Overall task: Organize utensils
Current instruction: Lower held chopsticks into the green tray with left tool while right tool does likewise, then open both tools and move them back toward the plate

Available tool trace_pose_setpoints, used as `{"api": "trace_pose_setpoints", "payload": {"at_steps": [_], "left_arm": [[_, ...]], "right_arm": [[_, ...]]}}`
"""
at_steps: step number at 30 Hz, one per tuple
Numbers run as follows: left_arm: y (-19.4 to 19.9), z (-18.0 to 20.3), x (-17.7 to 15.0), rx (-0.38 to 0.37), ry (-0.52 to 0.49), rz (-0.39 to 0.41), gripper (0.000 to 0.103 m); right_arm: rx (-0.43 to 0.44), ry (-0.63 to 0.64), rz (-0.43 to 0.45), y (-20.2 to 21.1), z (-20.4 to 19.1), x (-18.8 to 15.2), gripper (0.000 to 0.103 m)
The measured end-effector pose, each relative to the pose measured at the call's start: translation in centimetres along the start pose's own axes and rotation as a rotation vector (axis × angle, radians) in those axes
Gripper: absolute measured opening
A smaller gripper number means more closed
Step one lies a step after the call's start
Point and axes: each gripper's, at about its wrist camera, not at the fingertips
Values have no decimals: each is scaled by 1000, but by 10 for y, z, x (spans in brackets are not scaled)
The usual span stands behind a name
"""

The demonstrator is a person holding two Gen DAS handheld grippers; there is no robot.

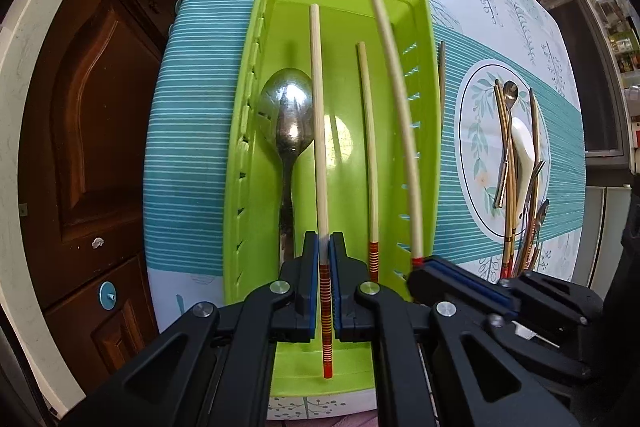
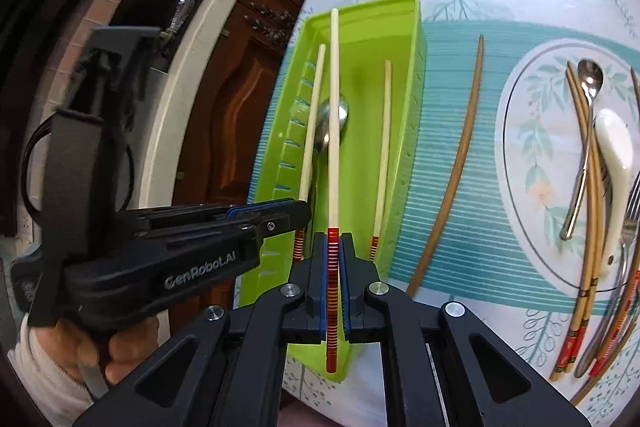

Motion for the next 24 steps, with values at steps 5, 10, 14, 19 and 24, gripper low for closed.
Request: {"api": "trace_pose_setpoints", "payload": {"at_steps": [5, 10, 14, 19, 24], "left_arm": [[-1, 8, -1, 37, -41, 18, 40], [8, 9, -3, 66, -57, 45, 60], [21, 13, -6, 81, -78, 72, 60], [36, 25, -11, 96, -120, 112, 60], [46, 42, -17, 114, -163, 151, 61]], "right_arm": [[-41, -33, -62, -24, 8, 0, 9], [-37, -1, -27, -16, 6, -3, 18], [-58, 31, 4, 3, -1, -7, 19], [-112, 48, 38, 16, 1, -10, 19], [-160, 55, 66, 34, 10, -19, 19]]}}
Point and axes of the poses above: each gripper's, at about its wrist camera, not at the fingertips, and y roughly against the way its jaws point, z to its right, x to its top, and after that the axes turned 3 degrees about -y, right-handed
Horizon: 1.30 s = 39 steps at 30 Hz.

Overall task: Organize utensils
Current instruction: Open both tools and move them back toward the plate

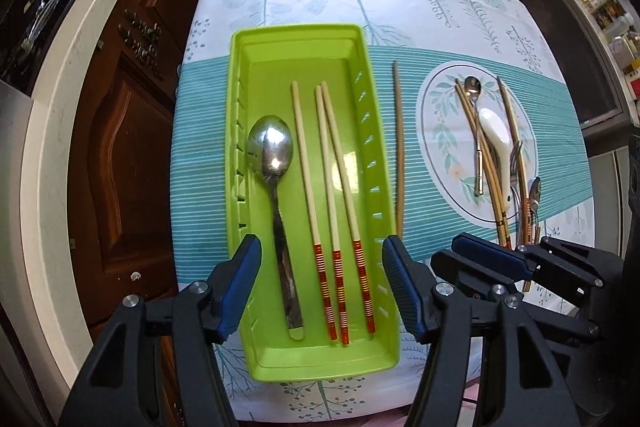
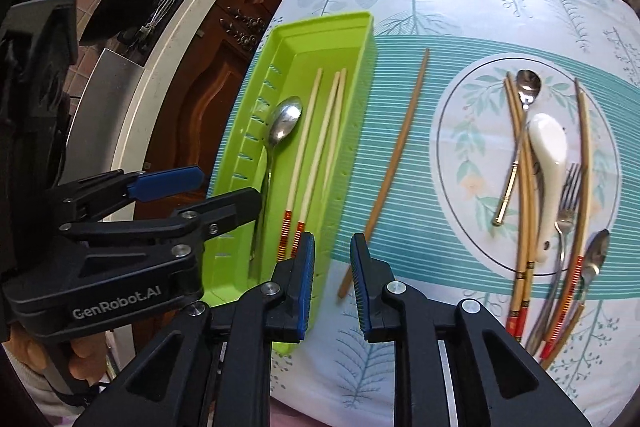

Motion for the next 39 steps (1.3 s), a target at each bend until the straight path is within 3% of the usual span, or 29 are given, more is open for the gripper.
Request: {"api": "trace_pose_setpoints", "payload": {"at_steps": [15, 18, 20, 28, 39], "left_arm": [[4, 52, 7, -107, -104, 35, 62], [1, 61, 14, -126, -137, 29, 56], [-3, 66, 21, -148, -162, 11, 51], [-23, 77, 57, -166, -196, -41, 49], [-72, 83, 97, -97, -142, -196, 48]], "right_arm": [[-64, -93, 76, 53, 64, -29, 19], [-79, -124, 83, 57, 77, -31, 19], [-88, -142, 88, 60, 87, -33, 19], [-106, -200, 108, 72, 119, -32, 19], [-97, -282, 115, 76, 148, -22, 19]]}}
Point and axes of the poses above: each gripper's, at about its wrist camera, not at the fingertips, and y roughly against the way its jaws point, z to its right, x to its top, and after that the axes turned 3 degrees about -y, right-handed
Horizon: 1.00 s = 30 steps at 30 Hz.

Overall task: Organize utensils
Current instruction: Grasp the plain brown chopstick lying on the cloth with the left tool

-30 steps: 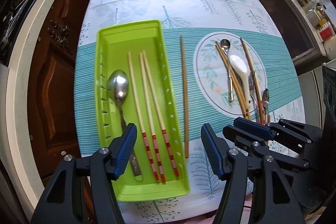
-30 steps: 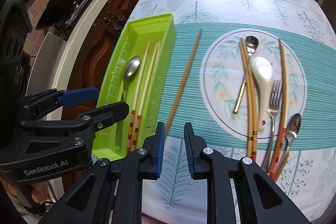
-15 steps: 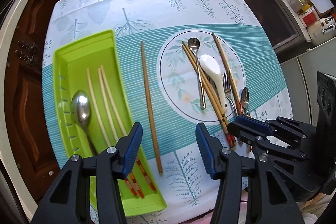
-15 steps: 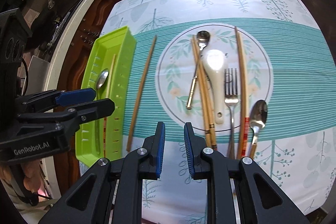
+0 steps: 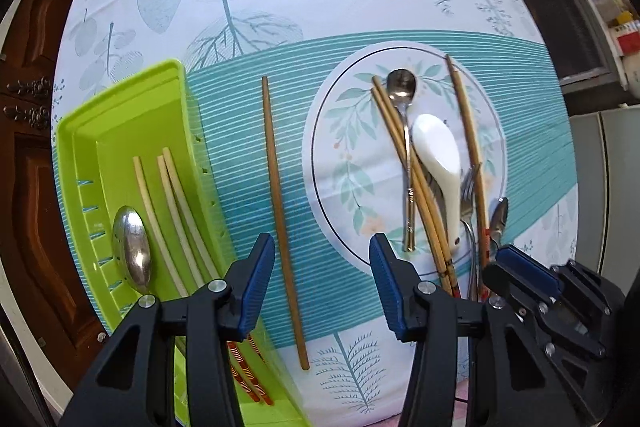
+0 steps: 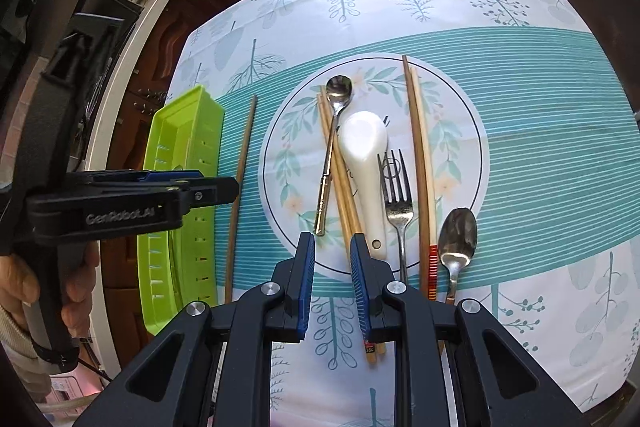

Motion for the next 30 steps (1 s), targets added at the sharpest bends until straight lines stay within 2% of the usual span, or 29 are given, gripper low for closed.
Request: {"api": "trace_pose_setpoints", "payload": {"at_steps": [5, 11, 14, 18, 25, 26, 27, 28, 30], "left_arm": [[-19, -4, 12, 35, 37, -51, 47], [-35, -12, 16, 54, 77, -94, 41], [-41, -16, 15, 73, 87, -103, 39], [-45, -19, 15, 87, 93, -115, 31], [-57, -1, 17, 108, 78, -116, 30], [-57, 2, 17, 120, 74, -114, 28], [-57, 6, 17, 131, 70, -112, 21], [-57, 9, 16, 124, 68, -114, 6], [-58, 14, 15, 91, 76, -126, 6]], "right_arm": [[0, -10, 3, -1, 3, 5, 19], [5, -14, 12, 0, 4, 11, 19], [6, -12, 14, 0, 4, 12, 19], [5, -15, 12, 0, 7, 13, 19], [-9, -22, 10, -1, 14, 13, 19], [-11, -23, 7, -1, 15, 13, 19], [-14, -24, 6, -2, 16, 12, 19], [-15, -23, 2, -3, 17, 11, 19], [-22, -18, -4, -5, 19, 10, 19]]}}
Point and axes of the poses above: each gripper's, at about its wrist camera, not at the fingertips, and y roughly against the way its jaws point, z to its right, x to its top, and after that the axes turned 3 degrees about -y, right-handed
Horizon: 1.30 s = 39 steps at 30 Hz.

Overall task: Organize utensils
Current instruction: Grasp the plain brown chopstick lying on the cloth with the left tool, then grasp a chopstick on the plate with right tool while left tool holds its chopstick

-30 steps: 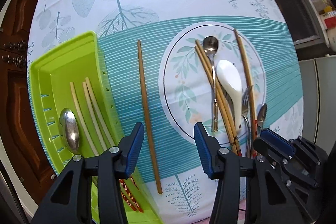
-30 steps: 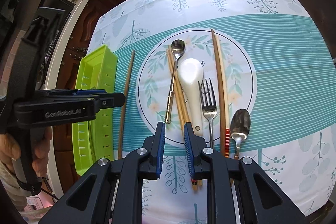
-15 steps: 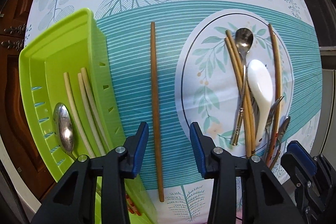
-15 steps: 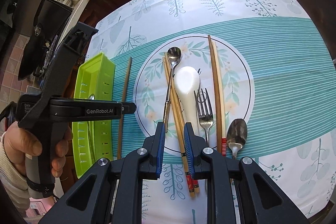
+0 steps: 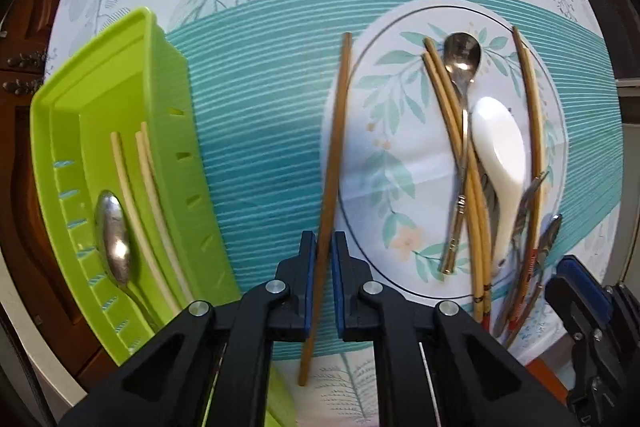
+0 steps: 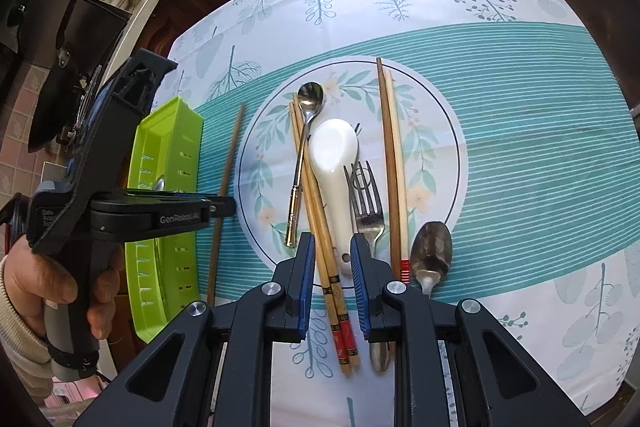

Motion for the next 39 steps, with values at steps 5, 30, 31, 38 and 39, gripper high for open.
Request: {"api": "trace_pose_setpoints", "payload": {"at_steps": [5, 30, 31, 38, 39], "left_arm": [[-3, 16, -4, -32, 1, -7, 6], [-12, 44, -12, -71, 27, -36, 5], [-12, 39, -11, -72, 26, -37, 5], [-8, 32, -10, -83, 32, -39, 5], [-9, 31, -10, -83, 33, -39, 5]], "right_arm": [[-14, 4, -14, -5, 5, -1, 19], [-102, 25, -132, -58, 29, 85, 18], [-118, 38, -134, -60, 26, 85, 18], [-189, 101, -134, -76, 3, 83, 18], [-201, 111, -132, -77, 1, 83, 18]]}}
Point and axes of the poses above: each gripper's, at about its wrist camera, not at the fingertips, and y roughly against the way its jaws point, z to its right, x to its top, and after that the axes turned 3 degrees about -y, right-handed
